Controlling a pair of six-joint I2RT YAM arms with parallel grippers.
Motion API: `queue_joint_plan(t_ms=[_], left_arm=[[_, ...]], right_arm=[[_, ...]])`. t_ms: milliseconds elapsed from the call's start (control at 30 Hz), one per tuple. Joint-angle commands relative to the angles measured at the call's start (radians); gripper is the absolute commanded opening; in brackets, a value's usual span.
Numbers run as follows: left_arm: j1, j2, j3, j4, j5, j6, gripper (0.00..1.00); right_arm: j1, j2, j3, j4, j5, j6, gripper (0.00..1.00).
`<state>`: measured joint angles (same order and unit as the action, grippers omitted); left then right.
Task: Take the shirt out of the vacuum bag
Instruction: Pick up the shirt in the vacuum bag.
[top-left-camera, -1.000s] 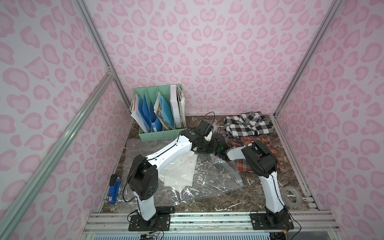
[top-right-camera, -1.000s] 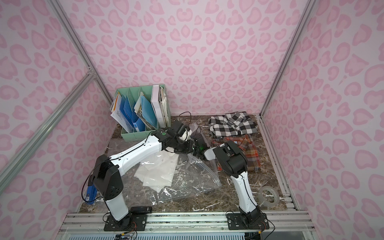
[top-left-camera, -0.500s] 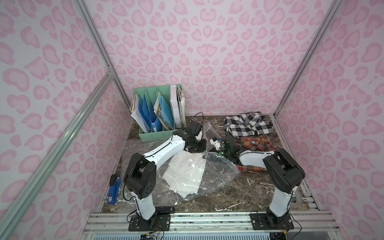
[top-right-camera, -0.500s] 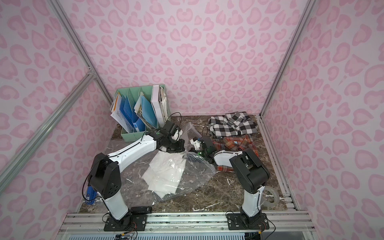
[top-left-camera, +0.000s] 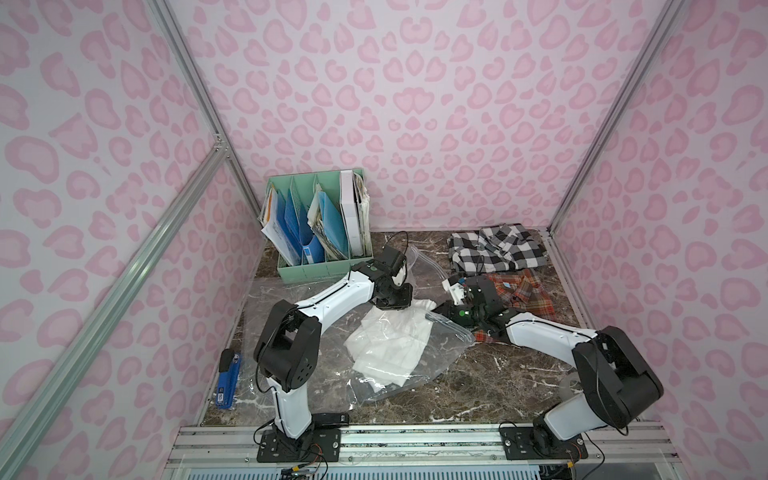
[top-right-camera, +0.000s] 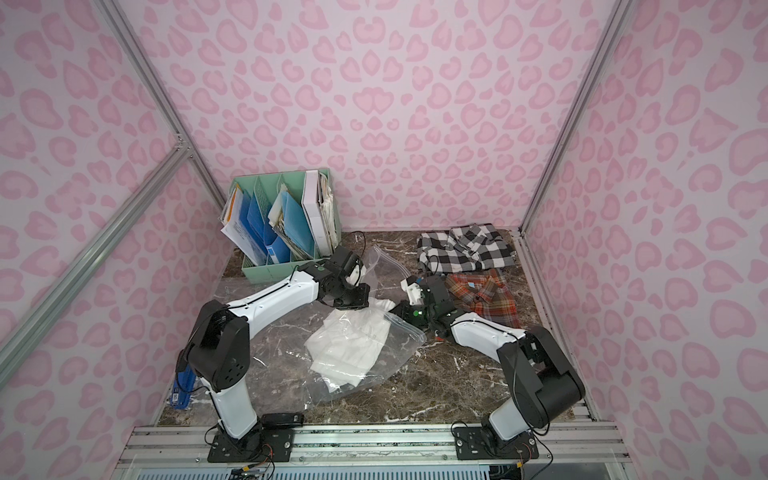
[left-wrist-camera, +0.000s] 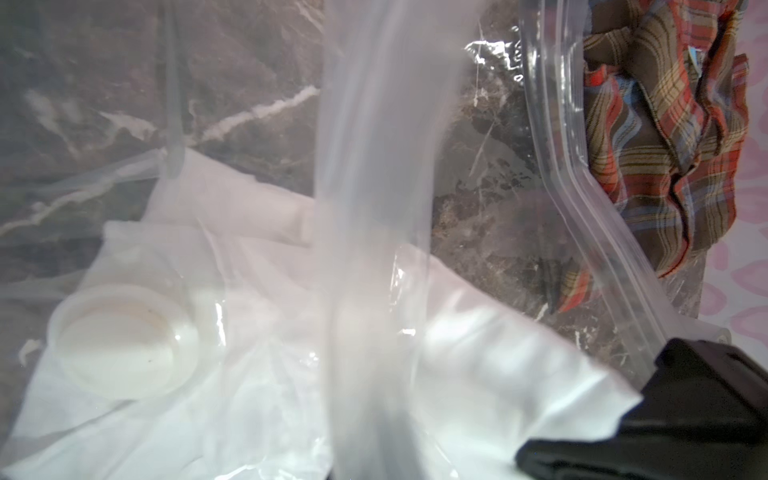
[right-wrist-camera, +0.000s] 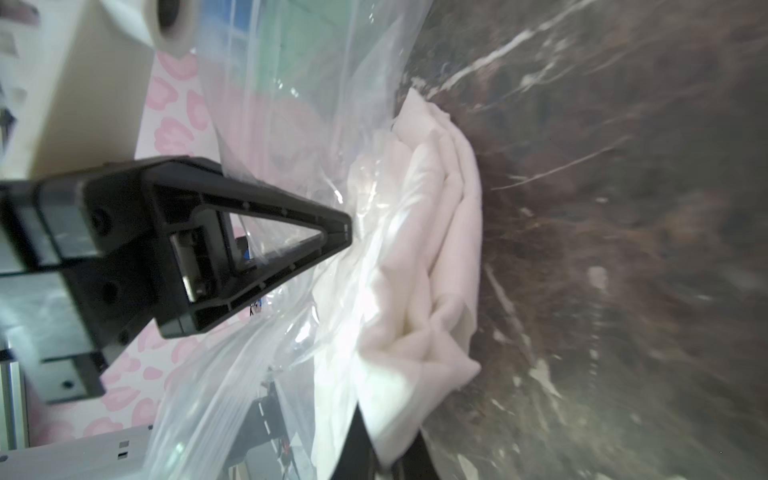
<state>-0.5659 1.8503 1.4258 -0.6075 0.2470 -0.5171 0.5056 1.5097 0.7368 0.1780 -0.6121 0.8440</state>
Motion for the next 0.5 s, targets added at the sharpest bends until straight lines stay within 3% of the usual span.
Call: queue_joint_plan(t_ms=[0, 467], left_arm=[[0.003, 0.001, -0.03, -0.003, -0.045, 0.026, 0.04], [0.003, 0.041, -0.118, 0.045, -0.042, 0.03, 0.04]], right_arm=[[-0.05, -0.059, -0.026, 0.005, 0.015, 0.007, 0.0], [-0.236, -0.297, -0.11, 0.057, 0.021, -0.003, 0.0]])
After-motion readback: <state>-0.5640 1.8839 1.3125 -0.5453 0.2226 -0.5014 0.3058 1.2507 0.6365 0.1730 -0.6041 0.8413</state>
